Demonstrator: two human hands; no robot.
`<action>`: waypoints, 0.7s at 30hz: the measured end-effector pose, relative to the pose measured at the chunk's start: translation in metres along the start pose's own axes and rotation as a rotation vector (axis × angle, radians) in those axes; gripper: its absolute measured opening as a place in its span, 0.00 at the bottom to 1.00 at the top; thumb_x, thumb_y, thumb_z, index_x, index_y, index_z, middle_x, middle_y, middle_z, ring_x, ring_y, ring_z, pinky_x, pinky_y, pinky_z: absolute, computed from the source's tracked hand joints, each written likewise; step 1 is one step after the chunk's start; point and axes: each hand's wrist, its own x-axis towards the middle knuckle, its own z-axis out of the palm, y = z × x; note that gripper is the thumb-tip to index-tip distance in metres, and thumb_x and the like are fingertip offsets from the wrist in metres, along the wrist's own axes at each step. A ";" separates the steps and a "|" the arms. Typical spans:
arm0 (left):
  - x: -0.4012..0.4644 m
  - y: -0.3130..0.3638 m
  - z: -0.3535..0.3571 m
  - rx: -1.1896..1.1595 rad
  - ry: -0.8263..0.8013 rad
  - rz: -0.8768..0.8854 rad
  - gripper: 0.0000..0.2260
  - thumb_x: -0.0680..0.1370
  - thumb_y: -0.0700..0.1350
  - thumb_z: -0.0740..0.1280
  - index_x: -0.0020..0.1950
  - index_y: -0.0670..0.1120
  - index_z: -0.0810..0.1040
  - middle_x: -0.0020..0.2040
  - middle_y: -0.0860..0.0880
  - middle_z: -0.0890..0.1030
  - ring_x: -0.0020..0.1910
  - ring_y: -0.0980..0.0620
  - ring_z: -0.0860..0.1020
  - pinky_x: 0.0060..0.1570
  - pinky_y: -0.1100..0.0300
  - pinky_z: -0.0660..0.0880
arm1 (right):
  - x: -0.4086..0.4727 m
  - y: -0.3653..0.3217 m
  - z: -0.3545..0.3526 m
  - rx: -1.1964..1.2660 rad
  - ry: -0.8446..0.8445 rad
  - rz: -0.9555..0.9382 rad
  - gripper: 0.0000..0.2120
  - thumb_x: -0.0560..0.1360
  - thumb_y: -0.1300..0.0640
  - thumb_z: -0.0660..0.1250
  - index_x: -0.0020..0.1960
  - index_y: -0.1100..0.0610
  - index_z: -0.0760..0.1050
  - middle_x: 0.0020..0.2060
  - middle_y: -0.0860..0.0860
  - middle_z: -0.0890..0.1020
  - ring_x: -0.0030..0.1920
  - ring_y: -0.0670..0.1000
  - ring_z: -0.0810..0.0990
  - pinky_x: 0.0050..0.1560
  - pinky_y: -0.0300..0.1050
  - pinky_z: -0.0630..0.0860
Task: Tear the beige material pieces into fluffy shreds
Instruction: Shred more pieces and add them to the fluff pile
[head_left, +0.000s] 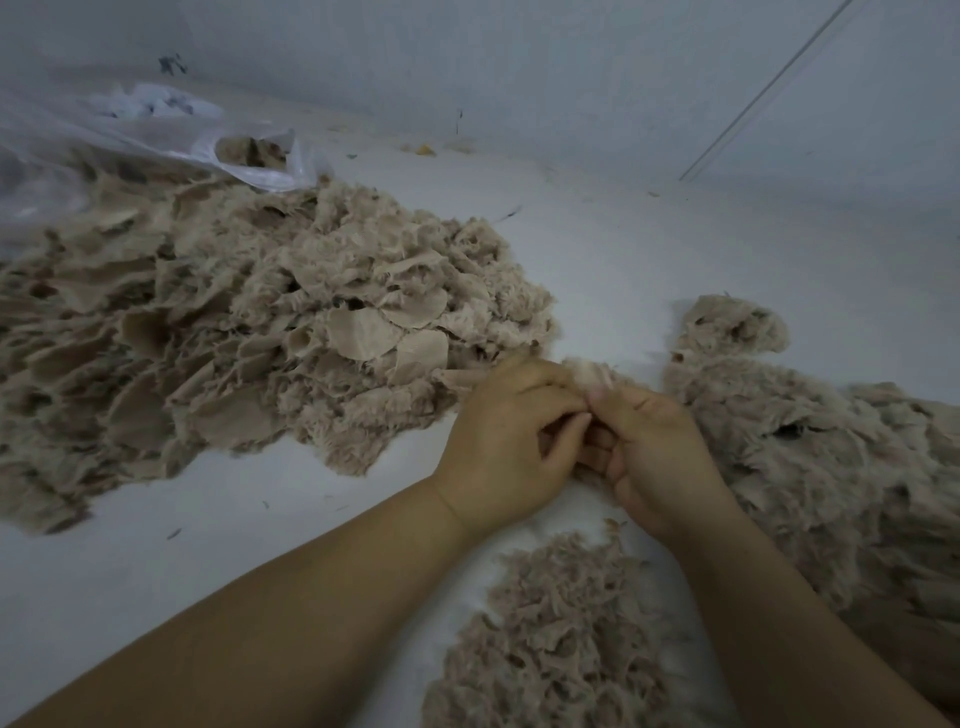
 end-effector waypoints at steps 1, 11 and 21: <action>-0.001 0.000 -0.001 -0.026 0.046 -0.026 0.02 0.74 0.35 0.71 0.41 0.38 0.82 0.41 0.45 0.81 0.42 0.47 0.78 0.46 0.55 0.75 | 0.000 -0.001 -0.001 0.025 0.038 0.016 0.15 0.75 0.53 0.67 0.49 0.66 0.82 0.45 0.65 0.85 0.43 0.59 0.87 0.39 0.44 0.83; 0.004 -0.009 0.000 -0.432 -0.025 -0.716 0.07 0.76 0.42 0.72 0.40 0.50 0.78 0.29 0.53 0.78 0.25 0.57 0.74 0.27 0.62 0.71 | 0.001 -0.002 0.001 -0.041 0.132 -0.035 0.12 0.82 0.59 0.62 0.47 0.65 0.81 0.41 0.64 0.86 0.37 0.56 0.86 0.34 0.42 0.82; 0.006 -0.005 -0.004 -0.543 -0.051 -0.843 0.12 0.75 0.48 0.74 0.44 0.42 0.75 0.25 0.47 0.77 0.18 0.48 0.72 0.18 0.64 0.65 | 0.002 0.004 0.004 -0.189 0.156 -0.120 0.15 0.81 0.59 0.66 0.38 0.56 0.86 0.38 0.62 0.86 0.35 0.58 0.86 0.34 0.43 0.81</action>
